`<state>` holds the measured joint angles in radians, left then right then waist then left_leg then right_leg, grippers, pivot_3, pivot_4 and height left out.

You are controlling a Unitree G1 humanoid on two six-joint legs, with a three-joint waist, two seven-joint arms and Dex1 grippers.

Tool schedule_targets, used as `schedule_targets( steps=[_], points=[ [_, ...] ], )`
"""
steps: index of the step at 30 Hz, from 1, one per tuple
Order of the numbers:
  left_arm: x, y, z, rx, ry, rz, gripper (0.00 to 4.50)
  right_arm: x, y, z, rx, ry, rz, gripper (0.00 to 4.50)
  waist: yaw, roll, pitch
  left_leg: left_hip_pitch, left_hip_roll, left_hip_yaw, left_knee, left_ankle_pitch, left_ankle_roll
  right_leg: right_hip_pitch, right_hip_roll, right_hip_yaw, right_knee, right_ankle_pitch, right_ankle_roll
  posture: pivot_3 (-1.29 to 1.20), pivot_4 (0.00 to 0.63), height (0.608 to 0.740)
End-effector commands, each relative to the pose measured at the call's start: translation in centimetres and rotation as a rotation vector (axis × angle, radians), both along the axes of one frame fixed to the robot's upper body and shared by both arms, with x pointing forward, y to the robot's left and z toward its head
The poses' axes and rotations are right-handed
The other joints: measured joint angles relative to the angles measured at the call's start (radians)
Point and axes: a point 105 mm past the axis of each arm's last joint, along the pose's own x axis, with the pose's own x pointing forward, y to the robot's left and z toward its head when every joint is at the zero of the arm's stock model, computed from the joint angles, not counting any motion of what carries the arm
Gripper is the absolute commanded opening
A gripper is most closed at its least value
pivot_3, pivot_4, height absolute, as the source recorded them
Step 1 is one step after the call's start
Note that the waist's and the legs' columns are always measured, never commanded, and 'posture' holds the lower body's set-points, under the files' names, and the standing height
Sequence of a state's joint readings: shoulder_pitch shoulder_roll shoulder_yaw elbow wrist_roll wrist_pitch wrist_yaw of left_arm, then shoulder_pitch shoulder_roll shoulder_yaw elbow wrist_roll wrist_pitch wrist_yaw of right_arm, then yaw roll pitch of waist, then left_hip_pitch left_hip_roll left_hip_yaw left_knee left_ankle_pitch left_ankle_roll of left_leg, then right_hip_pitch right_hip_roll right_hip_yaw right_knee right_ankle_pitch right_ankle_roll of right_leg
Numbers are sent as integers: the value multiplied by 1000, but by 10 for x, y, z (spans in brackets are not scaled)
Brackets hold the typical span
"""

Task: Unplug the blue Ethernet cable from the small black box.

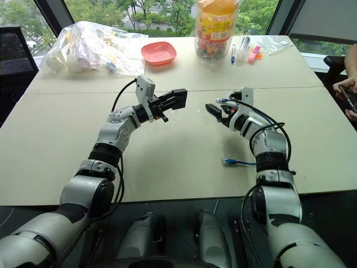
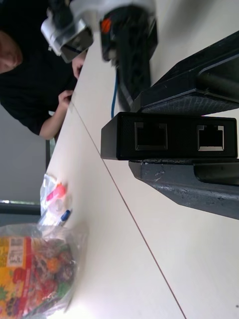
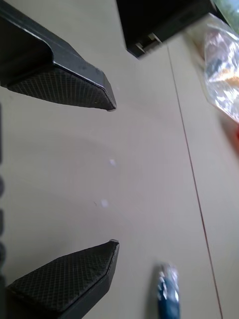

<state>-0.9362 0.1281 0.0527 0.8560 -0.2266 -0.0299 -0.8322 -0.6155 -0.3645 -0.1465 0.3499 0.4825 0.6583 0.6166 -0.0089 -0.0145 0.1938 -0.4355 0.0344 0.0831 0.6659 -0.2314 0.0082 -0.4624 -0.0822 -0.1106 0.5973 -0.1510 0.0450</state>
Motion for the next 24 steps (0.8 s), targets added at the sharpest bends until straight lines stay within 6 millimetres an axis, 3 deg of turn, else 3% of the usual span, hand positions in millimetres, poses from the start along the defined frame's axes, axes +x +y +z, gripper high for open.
schedule_targets(
  steps=[1,7,8,15,16,20,24],
  points=[
    [3,-6,7,12,-63,15,502,-17,12,31,-2,-113,49,4448,0,0,0,0,0,0,0,0,0,0,0,0,0,0,0,0,150,740],
    [7,-14,-4,53,-67,47,502,-24,4,41,60,-144,-14,4448,-1,0,0,0,0,0,1,0,0,0,0,-1,-1,-1,3,0,150,740],
    [7,-16,-7,60,-67,46,1532,-24,2,43,64,-149,-22,4500,-1,0,0,0,1,-1,1,0,0,0,0,-1,-1,-1,3,0,150,740],
    [7,-5,-18,126,-95,68,4297,-24,-8,47,51,-175,-47,4500,-1,0,0,0,0,0,1,0,0,0,0,-1,-1,-2,3,0,150,740],
    [6,-2,-20,137,-97,63,4470,-24,-10,48,50,-177,-51,4500,-1,0,0,0,0,0,1,0,0,0,0,-1,-1,-2,3,0,150,740],
    [1,12,-12,87,-88,30,4470,-29,-15,47,40,-179,-51,4500,-1,0,0,0,1,0,1,0,0,0,0,-1,-1,-2,3,0,150,740],
    [-19,34,0,43,-73,-9,4470,-41,-16,44,18,-182,-15,4500,-4,0,0,0,1,0,0,0,0,0,0,-1,-1,-1,2,0,150,740]
  ],
)
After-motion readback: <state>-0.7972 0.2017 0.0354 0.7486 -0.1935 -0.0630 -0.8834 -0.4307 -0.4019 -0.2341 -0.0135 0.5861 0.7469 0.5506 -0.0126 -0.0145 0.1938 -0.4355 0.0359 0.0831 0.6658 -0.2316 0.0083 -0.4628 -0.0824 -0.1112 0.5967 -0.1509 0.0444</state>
